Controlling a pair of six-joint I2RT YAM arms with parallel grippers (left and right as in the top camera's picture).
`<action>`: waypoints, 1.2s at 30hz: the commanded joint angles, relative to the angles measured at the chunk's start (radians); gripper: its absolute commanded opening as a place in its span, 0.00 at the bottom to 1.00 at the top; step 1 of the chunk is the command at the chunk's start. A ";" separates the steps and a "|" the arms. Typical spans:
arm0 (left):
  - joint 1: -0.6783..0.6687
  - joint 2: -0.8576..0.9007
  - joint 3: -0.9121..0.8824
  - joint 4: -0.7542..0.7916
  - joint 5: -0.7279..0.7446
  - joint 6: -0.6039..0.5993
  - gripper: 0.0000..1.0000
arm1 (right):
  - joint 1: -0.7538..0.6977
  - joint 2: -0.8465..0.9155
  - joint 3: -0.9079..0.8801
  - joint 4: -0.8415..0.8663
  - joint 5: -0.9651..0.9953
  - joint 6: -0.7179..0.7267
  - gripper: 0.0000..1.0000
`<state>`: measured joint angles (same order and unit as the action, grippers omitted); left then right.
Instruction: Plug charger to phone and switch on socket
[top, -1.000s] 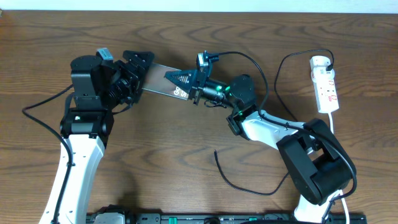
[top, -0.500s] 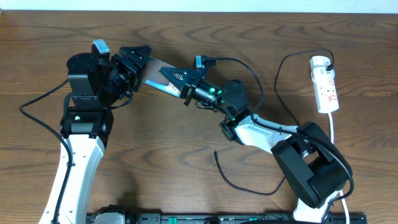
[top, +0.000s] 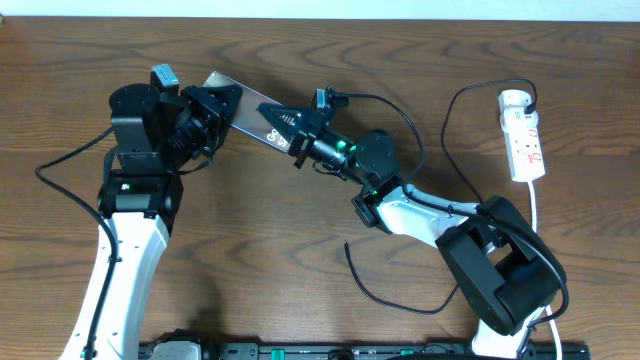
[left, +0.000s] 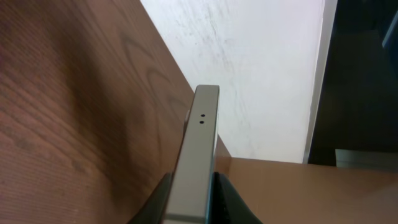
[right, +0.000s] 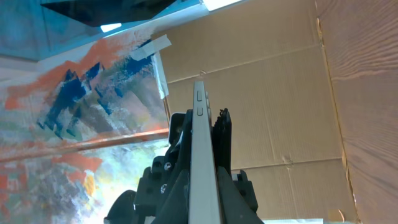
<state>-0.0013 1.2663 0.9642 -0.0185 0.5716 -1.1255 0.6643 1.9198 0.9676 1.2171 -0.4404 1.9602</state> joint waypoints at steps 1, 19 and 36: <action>-0.007 0.003 0.006 0.005 0.031 0.015 0.16 | 0.010 -0.021 0.019 0.006 -0.018 -0.016 0.01; -0.007 0.003 0.006 0.005 0.031 0.052 0.07 | 0.010 -0.021 0.019 0.023 -0.021 -0.008 0.01; 0.010 0.003 0.006 0.005 0.030 0.052 0.07 | 0.007 -0.021 0.019 0.023 -0.022 -0.009 0.99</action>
<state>-0.0006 1.2701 0.9642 -0.0235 0.5739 -1.0863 0.6662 1.9160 0.9676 1.2358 -0.4637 1.9678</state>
